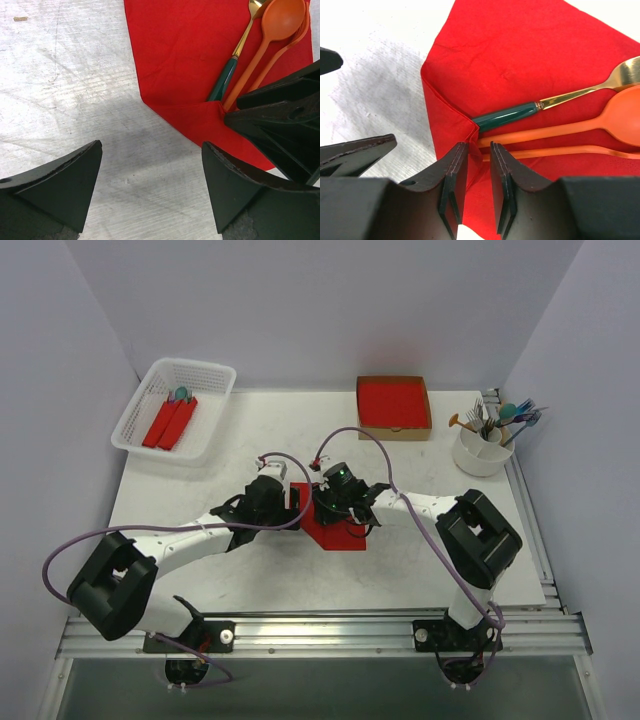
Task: Place the utensils on the paper napkin and roll it up
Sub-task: Roll the napkin at the center of the board.
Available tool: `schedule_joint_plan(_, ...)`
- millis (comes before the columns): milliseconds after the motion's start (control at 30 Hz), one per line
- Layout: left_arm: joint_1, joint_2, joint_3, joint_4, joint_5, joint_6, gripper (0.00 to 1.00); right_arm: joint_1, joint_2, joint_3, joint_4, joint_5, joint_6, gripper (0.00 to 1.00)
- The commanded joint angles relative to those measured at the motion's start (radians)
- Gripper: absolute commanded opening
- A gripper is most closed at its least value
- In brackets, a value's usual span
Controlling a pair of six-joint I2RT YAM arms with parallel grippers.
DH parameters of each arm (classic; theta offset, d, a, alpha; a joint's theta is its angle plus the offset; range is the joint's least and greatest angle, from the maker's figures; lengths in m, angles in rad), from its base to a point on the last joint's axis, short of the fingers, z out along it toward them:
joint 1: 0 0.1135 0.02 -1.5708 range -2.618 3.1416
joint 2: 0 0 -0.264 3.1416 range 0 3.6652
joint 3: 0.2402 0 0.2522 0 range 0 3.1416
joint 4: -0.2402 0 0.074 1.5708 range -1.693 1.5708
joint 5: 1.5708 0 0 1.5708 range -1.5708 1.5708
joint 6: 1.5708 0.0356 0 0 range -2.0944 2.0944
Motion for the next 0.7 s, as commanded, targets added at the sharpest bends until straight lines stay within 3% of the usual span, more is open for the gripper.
schedule_joint_plan(0,-0.003,-0.028,0.032,-0.005,-0.016,-0.005,0.89,-0.005,-0.024,0.003,-0.016,0.046,-0.017,0.24)
schedule_joint_plan(167,-0.003,-0.011,0.033,0.009,0.007,0.007,0.86,0.004,-0.016,0.005,-0.025,0.055,-0.028,0.17)
schedule_joint_plan(667,-0.031,0.114,0.095,0.059,0.037,0.015,0.71,0.007,-0.028,0.019,-0.037,0.093,-0.026,0.17)
